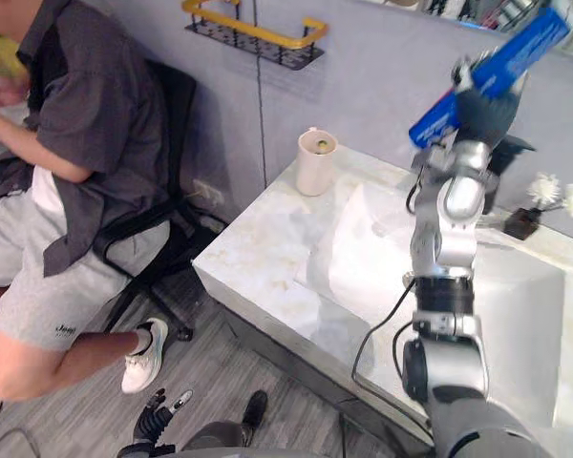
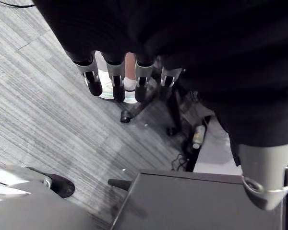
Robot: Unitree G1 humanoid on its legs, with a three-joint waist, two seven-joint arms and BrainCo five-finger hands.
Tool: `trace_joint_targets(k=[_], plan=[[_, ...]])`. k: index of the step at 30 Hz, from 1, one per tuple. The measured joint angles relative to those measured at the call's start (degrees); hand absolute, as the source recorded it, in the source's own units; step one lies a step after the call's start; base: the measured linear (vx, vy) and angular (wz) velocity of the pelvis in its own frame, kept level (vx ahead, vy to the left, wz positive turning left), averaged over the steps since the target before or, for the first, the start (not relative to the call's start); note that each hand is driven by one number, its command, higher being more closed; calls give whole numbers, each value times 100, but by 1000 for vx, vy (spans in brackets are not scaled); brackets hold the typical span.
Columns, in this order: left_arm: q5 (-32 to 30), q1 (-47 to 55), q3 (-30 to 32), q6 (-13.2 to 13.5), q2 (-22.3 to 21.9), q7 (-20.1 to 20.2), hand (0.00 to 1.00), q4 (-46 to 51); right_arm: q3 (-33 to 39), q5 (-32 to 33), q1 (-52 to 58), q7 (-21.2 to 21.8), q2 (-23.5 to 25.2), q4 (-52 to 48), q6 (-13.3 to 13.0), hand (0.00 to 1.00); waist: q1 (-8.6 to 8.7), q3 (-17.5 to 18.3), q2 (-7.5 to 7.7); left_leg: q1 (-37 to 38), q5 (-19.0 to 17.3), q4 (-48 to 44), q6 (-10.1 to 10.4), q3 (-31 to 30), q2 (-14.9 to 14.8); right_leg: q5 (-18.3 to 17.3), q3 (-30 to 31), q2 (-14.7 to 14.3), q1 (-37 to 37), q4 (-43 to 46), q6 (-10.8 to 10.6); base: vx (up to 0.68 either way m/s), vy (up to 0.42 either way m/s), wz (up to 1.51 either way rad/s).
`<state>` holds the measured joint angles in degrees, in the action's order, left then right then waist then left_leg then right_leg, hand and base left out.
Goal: Organize washtable
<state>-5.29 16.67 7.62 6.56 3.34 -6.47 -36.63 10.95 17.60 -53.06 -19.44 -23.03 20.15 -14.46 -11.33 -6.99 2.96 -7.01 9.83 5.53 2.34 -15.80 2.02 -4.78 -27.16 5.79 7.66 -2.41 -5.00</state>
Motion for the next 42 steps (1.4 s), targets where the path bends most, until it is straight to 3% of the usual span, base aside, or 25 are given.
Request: trace_joint_targets(k=[6, 11, 13, 25, 26, 42], plan=[[2, -207, -77, 25, 54, -13, 0, -7, -303, -540, -652, -195, -254, 396, 170, 100, -215, -219, 38, -177, 31, 0, 30, -216, 35, -16, -286, -51, -27, -73, -1, 8, -31, 25], [3, -229, -125, 45, 140, -26, 0, -117, -527, -750, -907, -292, -270, 880, 259, 100, -231, -307, 62, -351, 84, -1, 72, -467, 61, -88, -569, -94, -92, -60, -3, -3, -35, 26], [10, -254, -126, 51, 152, -86, 0, -221, -531, -828, -908, -307, -270, 1069, 369, 100, -367, -320, 57, -364, 84, -1, 73, -482, 70, -113, -582, -94, -91, -55, -16, 3, -17, 9], [202, -445, -256, 106, 214, -137, 0, -219, -701, -1553, -1244, -570, -297, 1429, 592, 100, -377, -638, 42, -528, 98, -4, 92, -610, 97, -154, -753, -109, -196, -52, -13, -8, -10, 6], [238, -450, -273, 134, 218, -138, 0, -218, -700, -1581, -1309, -596, -305, 1478, 598, 0, -368, -655, 43, -529, 98, -3, 92, -608, 96, -158, -753, -109, -200, -52, -10, 0, 0, 0], [240, -556, -481, 146, 285, -241, 0, -221, -906, -1732, -1037, -663, -252, 1511, 712, 0, -359, -791, 12, -524, 97, -4, 93, -533, 50, -237, -683, -84, -295, 124, 7, -15, -1, -2]])
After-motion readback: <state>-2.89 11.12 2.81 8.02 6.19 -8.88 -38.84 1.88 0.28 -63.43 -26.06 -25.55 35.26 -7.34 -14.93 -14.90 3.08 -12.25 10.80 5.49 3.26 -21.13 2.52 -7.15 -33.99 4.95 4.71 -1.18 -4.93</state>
